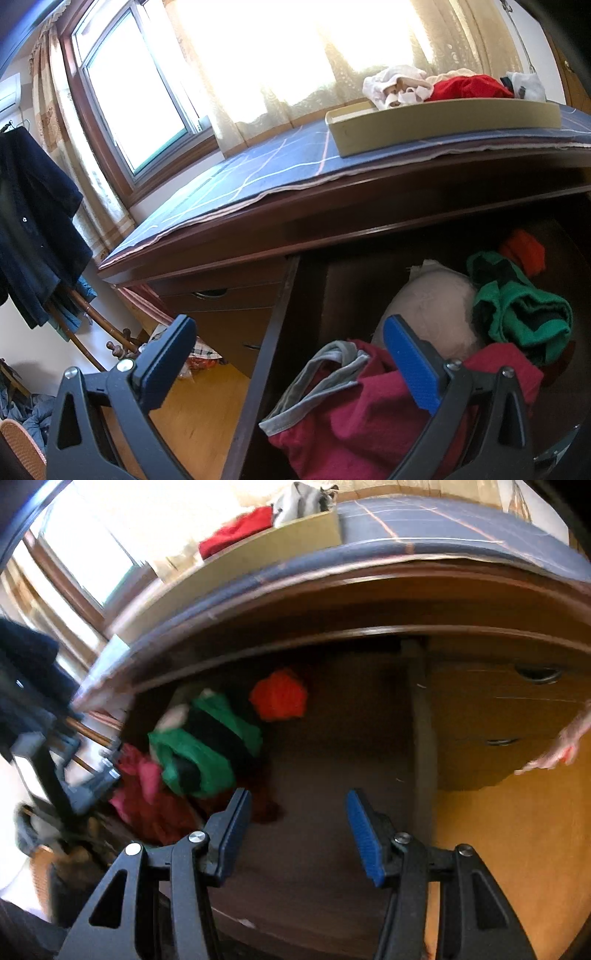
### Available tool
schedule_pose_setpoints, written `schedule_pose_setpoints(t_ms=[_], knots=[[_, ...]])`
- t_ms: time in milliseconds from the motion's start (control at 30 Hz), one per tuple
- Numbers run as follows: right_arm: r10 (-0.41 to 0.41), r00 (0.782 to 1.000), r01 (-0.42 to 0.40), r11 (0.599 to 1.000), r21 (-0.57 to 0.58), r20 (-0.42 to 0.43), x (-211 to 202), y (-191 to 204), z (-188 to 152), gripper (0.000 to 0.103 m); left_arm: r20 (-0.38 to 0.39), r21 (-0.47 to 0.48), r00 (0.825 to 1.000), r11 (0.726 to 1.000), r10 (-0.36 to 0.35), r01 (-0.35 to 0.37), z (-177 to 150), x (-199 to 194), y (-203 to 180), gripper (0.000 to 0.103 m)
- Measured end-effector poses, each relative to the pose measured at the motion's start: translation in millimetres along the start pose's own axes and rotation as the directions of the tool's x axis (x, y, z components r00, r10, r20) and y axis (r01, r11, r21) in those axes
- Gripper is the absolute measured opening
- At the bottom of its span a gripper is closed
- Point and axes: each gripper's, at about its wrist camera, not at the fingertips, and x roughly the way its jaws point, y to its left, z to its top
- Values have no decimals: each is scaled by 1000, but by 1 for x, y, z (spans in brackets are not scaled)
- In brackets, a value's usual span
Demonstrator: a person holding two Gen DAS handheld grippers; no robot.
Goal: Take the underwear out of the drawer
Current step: 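Reach the right gripper into the drawer and close on the green-black underwear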
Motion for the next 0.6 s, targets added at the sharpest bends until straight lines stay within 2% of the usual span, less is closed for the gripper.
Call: schedule_pose_setpoints(t_ms=[67, 133, 233, 333, 533, 600], knots=[[149, 989, -147, 985, 94, -15, 12, -1, 9, 57, -1, 1, 1000, 1000, 0, 0, 0, 0, 0, 103], [264, 964, -253, 949, 189, -35, 34, 3, 16, 57, 0, 0, 1000, 1000, -1, 1, 0, 0, 0, 103], [365, 928, -325, 891, 317, -74, 69, 6, 21, 57, 3, 0, 1000, 1000, -5, 5, -1, 0, -1, 103], [421, 902, -353, 845, 402, -95, 95, 8, 22, 57, 4, -3, 1000, 1000, -9, 10, -1, 1, 0, 103], [445, 891, -326, 761, 561, -86, 127, -3, 17, 58, -4, -11, 1000, 1000, -23, 23, 0, 2, 2, 103], [465, 881, -332, 735, 591, -84, 135, -5, 16, 73, -4, -10, 1000, 1000, -25, 25, 0, 2, 2, 103]])
